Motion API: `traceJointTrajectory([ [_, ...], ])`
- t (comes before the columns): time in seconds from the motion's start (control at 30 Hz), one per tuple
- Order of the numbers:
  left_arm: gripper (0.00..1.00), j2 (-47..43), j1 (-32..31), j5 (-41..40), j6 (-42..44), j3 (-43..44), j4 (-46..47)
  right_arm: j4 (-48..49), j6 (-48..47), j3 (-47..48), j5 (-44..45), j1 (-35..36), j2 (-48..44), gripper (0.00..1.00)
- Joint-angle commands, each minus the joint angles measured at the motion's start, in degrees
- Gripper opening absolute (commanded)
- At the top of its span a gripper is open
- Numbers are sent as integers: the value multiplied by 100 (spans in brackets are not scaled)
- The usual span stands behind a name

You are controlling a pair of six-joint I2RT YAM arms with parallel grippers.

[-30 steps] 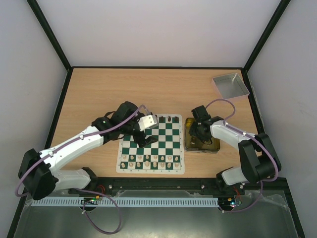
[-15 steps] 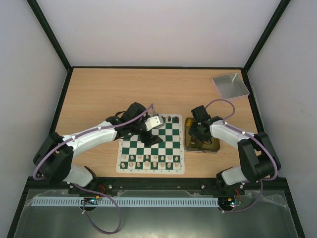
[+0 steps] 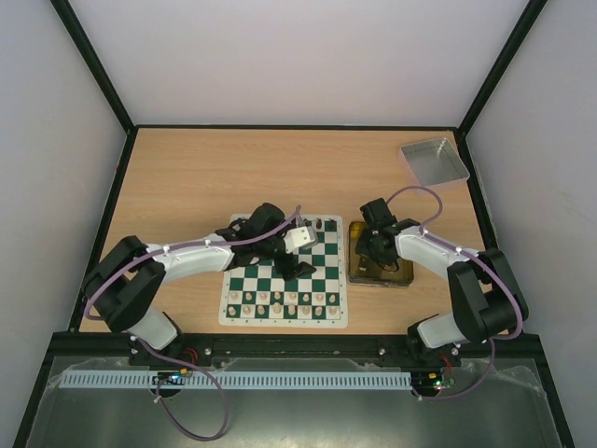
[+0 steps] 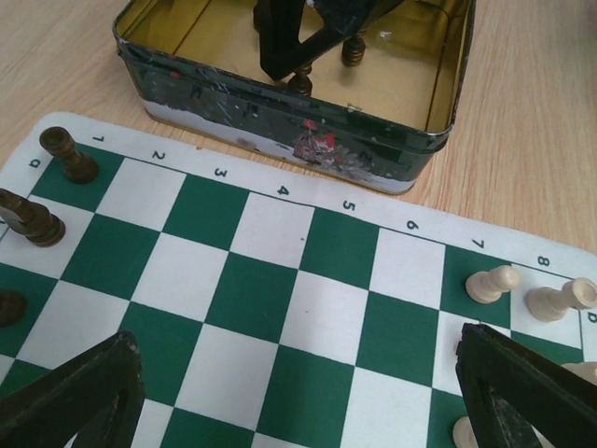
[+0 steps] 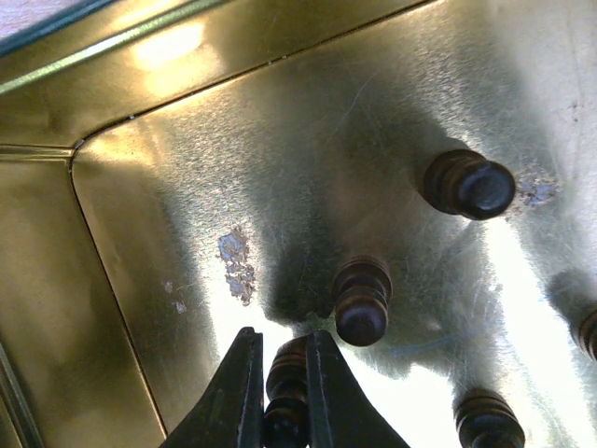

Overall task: Set up the chess pieces on the board
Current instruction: Pick up the chess piece from the storage box.

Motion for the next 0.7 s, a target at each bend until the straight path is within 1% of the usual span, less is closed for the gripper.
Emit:
traceJointTrajectory([
  [0.0,91,61,-44,-2,-54,18,491,-91,-69,19,112,-24,86,2],
  [0.23,91,68,-48,-33,-108,28,507,-108,-67,56,118,-24,58,2],
  [0.4,88,-64,-49,-1,-138,41,424,-236,-111,184,151,-24,-63,2],
  [0.53,88,-100,-49,48,78,176,-16,-434,-161,328,216,-24,-132,2],
  [0.67,88,-371,32,50,330,129,-451,-632,-280,447,310,-24,-305,2],
])
